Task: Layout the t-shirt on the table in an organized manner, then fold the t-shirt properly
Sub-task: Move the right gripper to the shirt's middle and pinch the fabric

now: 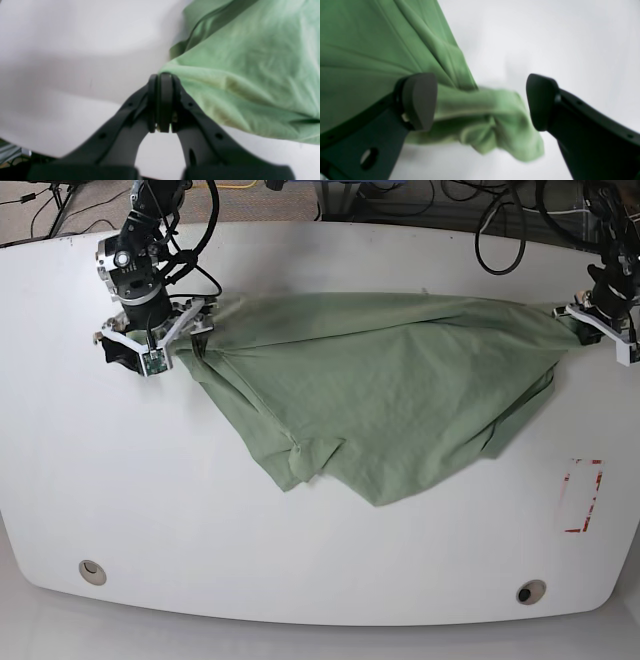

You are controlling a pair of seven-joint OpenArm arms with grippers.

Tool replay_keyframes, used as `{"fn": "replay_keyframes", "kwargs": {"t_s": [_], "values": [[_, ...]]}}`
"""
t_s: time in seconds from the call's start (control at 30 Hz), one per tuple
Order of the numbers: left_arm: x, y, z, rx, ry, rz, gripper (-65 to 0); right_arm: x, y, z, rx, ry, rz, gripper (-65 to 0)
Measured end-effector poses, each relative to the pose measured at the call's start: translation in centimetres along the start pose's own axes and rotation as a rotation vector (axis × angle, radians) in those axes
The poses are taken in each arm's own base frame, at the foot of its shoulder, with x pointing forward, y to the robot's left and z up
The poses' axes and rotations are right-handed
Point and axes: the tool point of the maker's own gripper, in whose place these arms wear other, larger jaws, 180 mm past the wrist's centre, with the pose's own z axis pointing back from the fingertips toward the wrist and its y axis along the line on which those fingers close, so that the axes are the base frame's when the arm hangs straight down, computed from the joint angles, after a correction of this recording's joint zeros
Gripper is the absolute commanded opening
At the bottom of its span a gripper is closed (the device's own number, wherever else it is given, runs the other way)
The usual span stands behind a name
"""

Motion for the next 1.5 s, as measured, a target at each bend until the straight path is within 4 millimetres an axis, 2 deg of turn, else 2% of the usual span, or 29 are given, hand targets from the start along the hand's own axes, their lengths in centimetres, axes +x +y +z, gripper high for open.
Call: {"fn": "replay_keyframes", "kwargs": {"t_s": [0.13, 0.17, 0.33, 0.4, 0.47, 0.57, 0.77, 0.9, 1.1, 1.3, 1.4, 1.5], "values": [[-0.2, 0.1, 0.0, 0.002, 0.004, 0.0, -64.7, 2.3, 1.3, -0.8, 0.039, -0.049, 0.03, -11.7], [-0.2, 0.1, 0.0, 0.002, 0.006, -0.001, -62.9, 3.1, 1.7, -1.0, 0.052, -0.068, 0.038, -11.7], [-0.1, 0.0, 0.0, 0.0, 0.003, 0.002, -47.5, 6.4, 4.0, -2.4, 0.12, -0.139, 0.07, -11.7], [-0.2, -0.1, 0.0, -0.001, 0.003, 0.003, -38.1, 7.8, 4.8, -3.0, 0.141, -0.165, 0.079, -11.7], [-0.2, 0.0, 0.0, 0.0, 0.004, 0.003, -32.4, 9.0, 6.1, -3.7, 0.178, -0.187, 0.093, -11.7], [-0.2, 0.0, 0.0, 0.0, 0.003, 0.004, -27.4, 10.6, 8.0, -5.2, 0.239, -0.202, 0.118, -11.7], [0.3, -0.1, -0.1, 0.0, -0.009, 0.006, -26.9, 12.3, 11.5, -8.3, 0.347, -0.185, 0.16, -11.7], [2.1, 0.4, 0.4, 0.012, -0.062, 0.016, -26.9, 12.9, 13.6, -10.6, 0.418, -0.147, 0.179, -11.7], [4.4, 1.8, 1.8, 0.061, -0.138, 0.023, -26.9, 13.6, 15.4, -13.7, 0.483, -0.077, 0.182, -11.7], [6.8, 3.0, 2.9, 0.09, -0.223, 0.05, -26.9, 15.1, 17.3, -15.6, 0.554, -0.058, 0.164, -11.7], [7.3, 4.2, 3.4, 0.128, -0.24, 0.067, -26.9, 16.2, 18.3, -16.4, 0.583, -0.079, 0.134, -11.7], [7.5, 4.9, 3.8, 0.144, -0.252, 0.077, -26.9, 16.5, 19.2, -16.9, 0.62, -0.083, 0.115, -11.3]]}}
